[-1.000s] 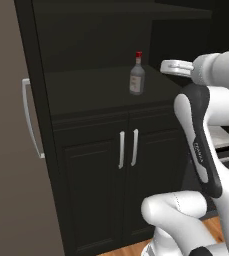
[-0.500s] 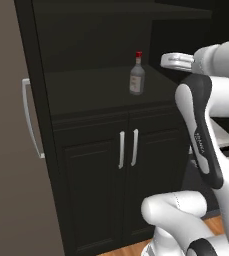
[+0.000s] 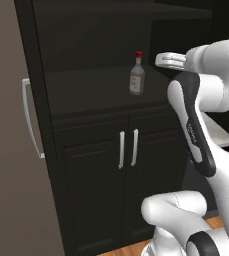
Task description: Open the cabinet directly in front. Then move the liquor and the cup to the dining counter with the jar on it.
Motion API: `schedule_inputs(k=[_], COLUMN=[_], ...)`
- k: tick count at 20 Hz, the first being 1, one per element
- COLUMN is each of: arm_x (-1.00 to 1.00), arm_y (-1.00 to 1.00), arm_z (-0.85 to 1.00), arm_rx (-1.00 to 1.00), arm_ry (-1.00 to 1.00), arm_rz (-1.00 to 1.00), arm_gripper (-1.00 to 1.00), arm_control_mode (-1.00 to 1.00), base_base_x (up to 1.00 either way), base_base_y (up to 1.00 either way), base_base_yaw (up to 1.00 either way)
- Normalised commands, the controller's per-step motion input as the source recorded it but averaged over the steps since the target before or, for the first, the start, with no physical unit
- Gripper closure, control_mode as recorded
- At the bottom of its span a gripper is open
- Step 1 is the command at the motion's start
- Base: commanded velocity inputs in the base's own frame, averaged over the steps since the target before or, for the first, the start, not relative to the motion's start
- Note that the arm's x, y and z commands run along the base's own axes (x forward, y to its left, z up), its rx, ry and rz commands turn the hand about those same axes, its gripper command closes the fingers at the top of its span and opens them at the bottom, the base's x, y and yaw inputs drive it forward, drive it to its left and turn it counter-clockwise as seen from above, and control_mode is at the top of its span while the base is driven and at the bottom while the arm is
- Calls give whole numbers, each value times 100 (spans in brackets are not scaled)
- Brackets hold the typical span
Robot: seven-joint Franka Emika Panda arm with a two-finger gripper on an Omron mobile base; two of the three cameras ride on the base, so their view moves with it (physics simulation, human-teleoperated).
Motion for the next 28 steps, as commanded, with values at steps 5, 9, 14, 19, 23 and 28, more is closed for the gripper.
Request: schedule_inputs(k=[5, 9, 14, 19, 23, 28], arm_x=[42, 53, 50, 43, 40, 32], arm_y=[0, 0, 4, 8, 7, 5], arm_z=[-15, -13, -13, -16, -8, -1], arm_rx=[-2, -4, -4, -1, 0, 0], arm_ry=[0, 0, 0, 0, 0, 5], arm_rz=[0, 0, 0, 0, 0, 0], arm_gripper=[-100, -100, -100, -100, -100, -100], arm_control_mode=[-100, -100, -100, -100, -100, -100], base_base_x=[0, 0, 0, 0, 0, 0], base_base_y=[0, 0, 0, 0, 0, 0], base_base_yaw=[0, 0, 0, 0, 0, 0])
